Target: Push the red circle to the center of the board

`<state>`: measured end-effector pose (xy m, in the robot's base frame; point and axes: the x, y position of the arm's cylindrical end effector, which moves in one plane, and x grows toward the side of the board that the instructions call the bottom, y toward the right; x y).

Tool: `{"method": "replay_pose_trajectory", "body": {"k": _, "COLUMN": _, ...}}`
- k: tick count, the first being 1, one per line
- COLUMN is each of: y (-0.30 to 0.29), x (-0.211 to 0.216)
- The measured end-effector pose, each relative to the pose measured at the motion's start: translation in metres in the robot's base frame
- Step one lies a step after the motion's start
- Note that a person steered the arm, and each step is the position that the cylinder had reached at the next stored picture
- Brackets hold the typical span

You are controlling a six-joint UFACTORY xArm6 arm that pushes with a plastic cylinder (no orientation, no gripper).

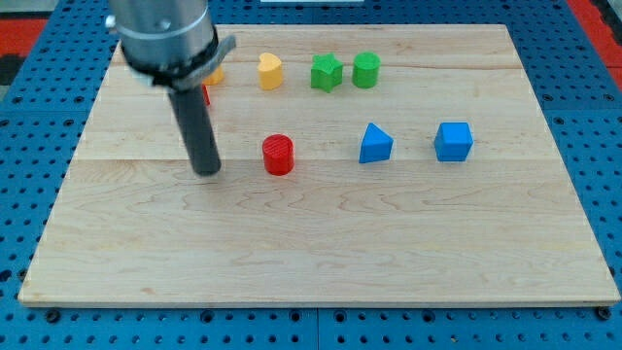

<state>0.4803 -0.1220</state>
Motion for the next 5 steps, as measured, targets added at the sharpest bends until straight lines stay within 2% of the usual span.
{"method": "replay_pose_trajectory", "body": {"k": 1, "y": 0.037, "x": 0.006}}
{"method": "replay_pose_trajectory", "body": {"k": 3, "y": 0.07, "x": -0.026}}
{"method": "replay_pose_trajectory", "body": {"k": 4, "y": 0.061, "x": -0.026}}
{"method": "replay_pose_trajectory", "body": {"k": 5, "y": -0.039, "x": -0.034}}
